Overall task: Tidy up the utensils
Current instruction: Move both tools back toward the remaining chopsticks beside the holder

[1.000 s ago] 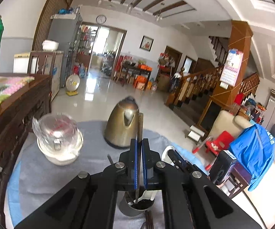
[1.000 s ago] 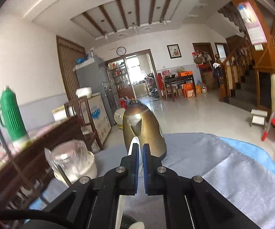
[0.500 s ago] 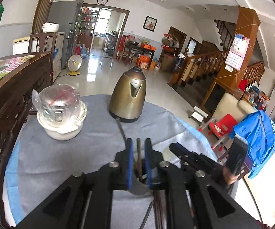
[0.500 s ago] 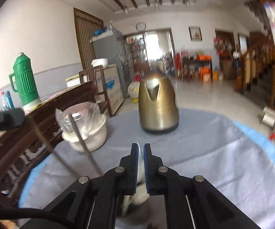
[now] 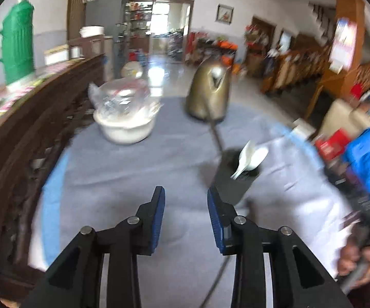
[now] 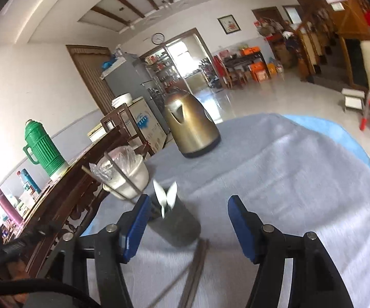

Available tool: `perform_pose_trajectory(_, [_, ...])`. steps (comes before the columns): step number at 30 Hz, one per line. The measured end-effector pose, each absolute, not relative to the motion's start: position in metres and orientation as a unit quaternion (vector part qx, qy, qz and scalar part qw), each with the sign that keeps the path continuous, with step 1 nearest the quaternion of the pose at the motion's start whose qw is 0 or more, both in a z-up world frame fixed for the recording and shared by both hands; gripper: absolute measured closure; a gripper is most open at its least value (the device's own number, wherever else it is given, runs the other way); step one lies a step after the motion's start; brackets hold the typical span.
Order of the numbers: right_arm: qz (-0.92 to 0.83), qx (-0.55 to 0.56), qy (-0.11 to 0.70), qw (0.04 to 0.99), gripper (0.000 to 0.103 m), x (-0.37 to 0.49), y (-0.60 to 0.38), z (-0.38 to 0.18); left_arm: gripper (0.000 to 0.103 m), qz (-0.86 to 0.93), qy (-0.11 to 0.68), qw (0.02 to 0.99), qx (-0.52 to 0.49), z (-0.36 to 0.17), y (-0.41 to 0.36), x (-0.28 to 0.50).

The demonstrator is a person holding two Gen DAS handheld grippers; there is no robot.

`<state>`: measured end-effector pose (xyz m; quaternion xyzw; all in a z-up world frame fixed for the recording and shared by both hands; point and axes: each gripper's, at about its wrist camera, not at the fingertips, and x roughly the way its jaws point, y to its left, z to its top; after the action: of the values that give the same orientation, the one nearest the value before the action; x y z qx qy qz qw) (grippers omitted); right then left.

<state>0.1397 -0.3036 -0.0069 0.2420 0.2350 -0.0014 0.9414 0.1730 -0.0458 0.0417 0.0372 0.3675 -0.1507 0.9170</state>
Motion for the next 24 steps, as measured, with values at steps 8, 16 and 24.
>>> perform_pose_trajectory(8, [-0.006, 0.207, 0.315, 0.926, 0.037, 0.111, -0.283, -0.031, 0.048, -0.098, 0.368, 0.920, 0.093, 0.018, -0.066, 0.134])
perform_pose_trajectory(16, [0.004, 0.182, 0.342, 0.922, 0.037, 0.099, -0.268, -0.040, 0.047, -0.074, 0.384, 0.914, 0.108, 0.006, -0.071, 0.125])
perform_pose_trajectory(24, [0.006, 0.184, 0.351, 0.918, 0.037, 0.098, -0.265, -0.042, 0.047, -0.063, 0.386, 0.912, 0.123, 0.002, -0.075, 0.125])
